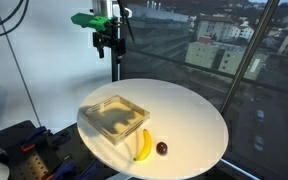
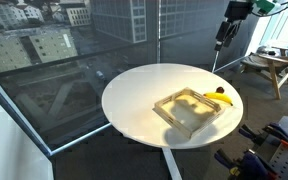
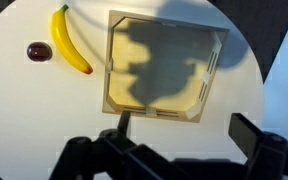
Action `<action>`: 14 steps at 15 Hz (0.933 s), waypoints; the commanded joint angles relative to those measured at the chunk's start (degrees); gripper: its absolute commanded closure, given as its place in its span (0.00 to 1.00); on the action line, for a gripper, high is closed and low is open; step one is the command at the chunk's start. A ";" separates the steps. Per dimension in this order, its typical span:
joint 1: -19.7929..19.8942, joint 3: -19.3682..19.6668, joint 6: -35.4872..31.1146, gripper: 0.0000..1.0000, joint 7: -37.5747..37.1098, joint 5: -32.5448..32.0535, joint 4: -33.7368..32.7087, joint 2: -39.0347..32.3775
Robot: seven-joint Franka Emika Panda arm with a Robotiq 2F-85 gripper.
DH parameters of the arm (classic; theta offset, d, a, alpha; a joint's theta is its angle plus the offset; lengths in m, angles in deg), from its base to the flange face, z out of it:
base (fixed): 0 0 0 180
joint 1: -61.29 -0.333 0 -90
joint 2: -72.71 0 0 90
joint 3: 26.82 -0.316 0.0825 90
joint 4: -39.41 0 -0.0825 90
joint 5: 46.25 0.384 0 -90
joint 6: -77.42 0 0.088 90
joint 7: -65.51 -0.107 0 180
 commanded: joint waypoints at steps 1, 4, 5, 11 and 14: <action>-0.02 -0.78 2.55 0.00 -1.65 0.10 0.88 2.87; 0.09 -1.46 3.54 0.00 -3.43 -0.21 1.22 4.02; 0.10 -1.67 3.97 0.00 -3.97 -0.29 1.27 4.34; 0.28 -3.01 5.03 0.00 -8.20 -0.97 2.25 6.42; 0.26 -3.51 6.13 0.00 -9.68 -1.04 2.84 7.42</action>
